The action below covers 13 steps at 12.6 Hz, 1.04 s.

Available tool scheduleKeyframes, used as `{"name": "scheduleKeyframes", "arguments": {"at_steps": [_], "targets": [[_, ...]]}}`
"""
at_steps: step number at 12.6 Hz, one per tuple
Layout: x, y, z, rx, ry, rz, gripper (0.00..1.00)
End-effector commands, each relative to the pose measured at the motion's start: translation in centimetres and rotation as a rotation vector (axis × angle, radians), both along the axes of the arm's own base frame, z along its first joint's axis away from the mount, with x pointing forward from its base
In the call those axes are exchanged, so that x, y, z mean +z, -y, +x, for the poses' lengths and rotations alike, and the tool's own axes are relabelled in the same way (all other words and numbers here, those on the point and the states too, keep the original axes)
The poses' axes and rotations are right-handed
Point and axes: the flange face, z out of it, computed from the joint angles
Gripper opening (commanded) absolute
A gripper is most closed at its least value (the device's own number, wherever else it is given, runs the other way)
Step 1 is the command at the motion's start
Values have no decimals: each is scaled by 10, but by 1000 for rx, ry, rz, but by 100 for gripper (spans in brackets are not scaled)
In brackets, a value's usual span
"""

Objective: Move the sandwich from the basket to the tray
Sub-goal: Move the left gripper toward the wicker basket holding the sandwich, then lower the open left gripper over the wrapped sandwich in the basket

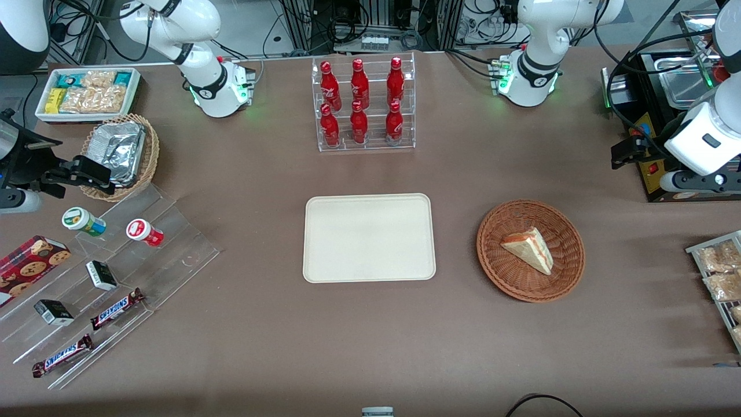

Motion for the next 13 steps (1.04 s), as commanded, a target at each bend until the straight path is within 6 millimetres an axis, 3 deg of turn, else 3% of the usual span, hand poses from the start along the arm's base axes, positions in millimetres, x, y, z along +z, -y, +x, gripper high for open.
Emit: {"name": "scheduleKeyframes", "arguments": {"at_steps": [1, 5, 7, 11, 13], "targets": [[5, 0, -1, 1, 6, 1, 100], [2, 0, 3, 27, 19, 10, 100], [-10, 3, 6, 156, 0, 18, 100], [-66, 16, 32, 422, -50, 58, 100], [-111, 23, 53, 606, -61, 63, 100]]}}
